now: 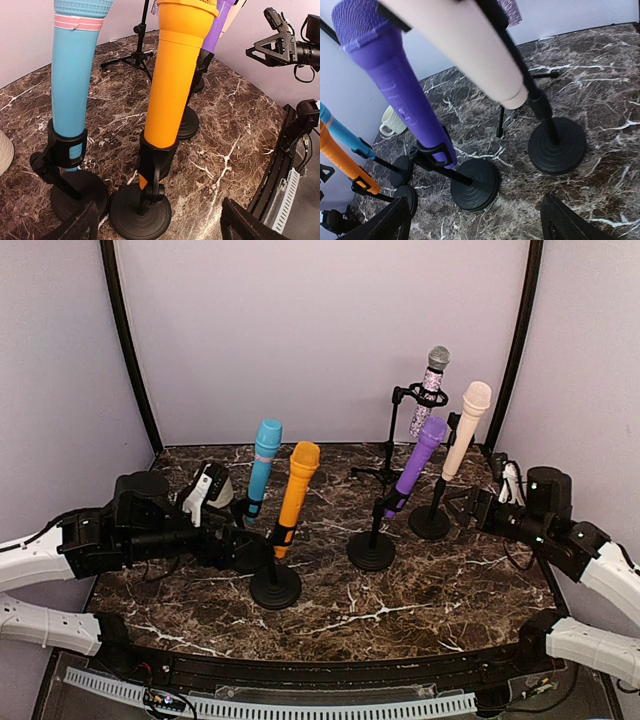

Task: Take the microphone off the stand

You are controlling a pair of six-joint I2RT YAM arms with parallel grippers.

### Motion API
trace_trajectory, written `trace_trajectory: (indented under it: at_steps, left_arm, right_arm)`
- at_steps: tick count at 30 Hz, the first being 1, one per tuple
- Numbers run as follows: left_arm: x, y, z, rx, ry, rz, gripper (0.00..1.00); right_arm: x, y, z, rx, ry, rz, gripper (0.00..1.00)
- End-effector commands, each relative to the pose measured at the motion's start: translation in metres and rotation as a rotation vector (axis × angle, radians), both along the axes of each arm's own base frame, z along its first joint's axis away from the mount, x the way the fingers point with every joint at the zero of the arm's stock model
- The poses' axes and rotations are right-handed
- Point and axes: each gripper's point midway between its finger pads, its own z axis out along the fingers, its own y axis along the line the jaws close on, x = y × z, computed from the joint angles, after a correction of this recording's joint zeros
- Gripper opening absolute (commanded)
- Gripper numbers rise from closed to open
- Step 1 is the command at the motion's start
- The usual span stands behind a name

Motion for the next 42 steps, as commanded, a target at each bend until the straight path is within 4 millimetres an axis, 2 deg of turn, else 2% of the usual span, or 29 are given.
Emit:
trace_trajectory:
  at_steps: [1,6,8,10,16,21,35,39,42]
  left_arm:
    - [0.001,-0.007,-0.013,0.069,-0.041,0.038,0.86]
    - [0.002,-0.004,-0.040,0.172,-0.047,0.081,0.86]
    - [0.003,-0.003,-0.045,0.185,-0.043,0.090,0.86]
    - [0.005,-0.003,-0.047,0.193,-0.045,0.097,0.86]
    - [0.007,-0.004,-0.063,0.253,-0.026,0.102,0.87]
    - [0.011,-0.014,-0.060,0.239,-0.033,0.090,0.87]
    - [0.029,-0.029,-0.054,0.262,-0.102,0.108,0.74]
    - [0.032,-0.033,-0.054,0.263,-0.105,0.106,0.68]
    - [0.031,-0.032,-0.059,0.274,-0.091,0.105,0.59]
  right_arm:
    - [0.002,0.026,0.010,0.022,-0.060,0.032,0.90]
    - [-0.002,0.052,0.018,0.038,-0.101,0.058,0.90]
    - [-0.004,0.060,0.018,0.045,-0.104,0.069,0.90]
    - [-0.007,0.066,0.013,0.042,-0.093,0.082,0.90]
    - [-0.005,0.075,0.017,0.051,-0.106,0.089,0.90]
    - [-0.004,0.077,0.019,0.049,-0.116,0.087,0.90]
    - [0.000,0.079,0.017,0.051,-0.121,0.073,0.90]
    - [0.001,0.081,0.018,0.046,-0.119,0.077,0.90]
    - [0.001,0.080,0.020,0.048,-0.123,0.075,0.90]
